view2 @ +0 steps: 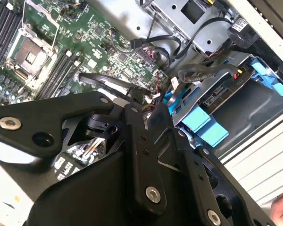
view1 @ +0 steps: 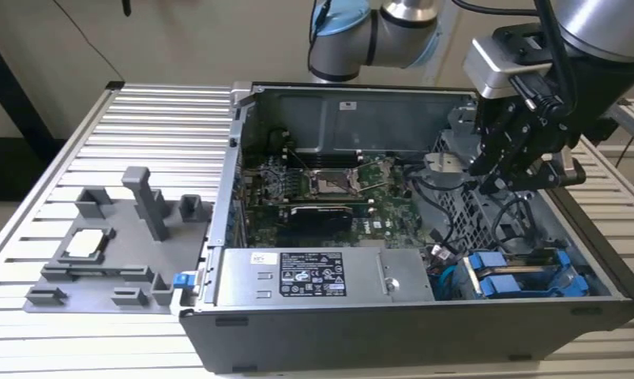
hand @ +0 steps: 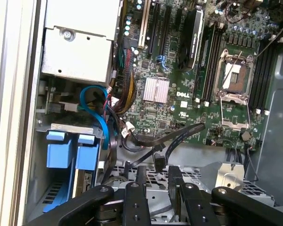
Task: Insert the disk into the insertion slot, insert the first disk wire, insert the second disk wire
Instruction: 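Insert the first disk wire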
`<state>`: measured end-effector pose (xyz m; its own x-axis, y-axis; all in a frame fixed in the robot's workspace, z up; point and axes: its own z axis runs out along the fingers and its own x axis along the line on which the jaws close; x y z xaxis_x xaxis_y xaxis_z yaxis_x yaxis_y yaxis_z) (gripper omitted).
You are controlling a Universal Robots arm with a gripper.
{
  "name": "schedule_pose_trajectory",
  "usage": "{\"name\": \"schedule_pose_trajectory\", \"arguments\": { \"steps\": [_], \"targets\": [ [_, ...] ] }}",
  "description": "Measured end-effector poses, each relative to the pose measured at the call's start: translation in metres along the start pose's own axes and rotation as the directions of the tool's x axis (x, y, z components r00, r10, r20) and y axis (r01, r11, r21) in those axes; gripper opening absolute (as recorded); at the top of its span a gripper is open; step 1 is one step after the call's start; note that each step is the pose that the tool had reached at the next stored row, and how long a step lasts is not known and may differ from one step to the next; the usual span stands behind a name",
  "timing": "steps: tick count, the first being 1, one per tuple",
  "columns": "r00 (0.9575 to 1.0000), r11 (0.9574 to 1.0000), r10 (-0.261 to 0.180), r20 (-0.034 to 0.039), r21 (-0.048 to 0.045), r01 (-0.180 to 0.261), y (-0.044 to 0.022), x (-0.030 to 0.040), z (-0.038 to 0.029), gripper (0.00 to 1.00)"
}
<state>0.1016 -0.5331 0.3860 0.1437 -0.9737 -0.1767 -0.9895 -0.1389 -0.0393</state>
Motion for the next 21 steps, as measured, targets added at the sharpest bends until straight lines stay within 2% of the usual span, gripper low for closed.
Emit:
{"name": "schedule_pose_trajectory", "arguments": {
  "steps": [9, 16, 18, 21],
  "targets": [
    [1.0000, 1.0000, -0.005, -0.0006, -0.0023, 0.005, 0.0044, -0.0007, 0.0033, 0.33],
    [0.9998, 0.9998, -0.021, 0.0002, -0.0046, 0.021, 0.0167, -0.0023, 0.0039, 0.33],
    [0.9995, 0.9995, -0.032, -0.0003, -0.0017, 0.032, 0.0169, -0.0023, 0.0047, 0.33],
    [0.9992, 0.9992, -0.039, -0.0020, 0.0074, 0.039, 0.0171, -0.0020, 0.0056, 0.33]
  ]
}}
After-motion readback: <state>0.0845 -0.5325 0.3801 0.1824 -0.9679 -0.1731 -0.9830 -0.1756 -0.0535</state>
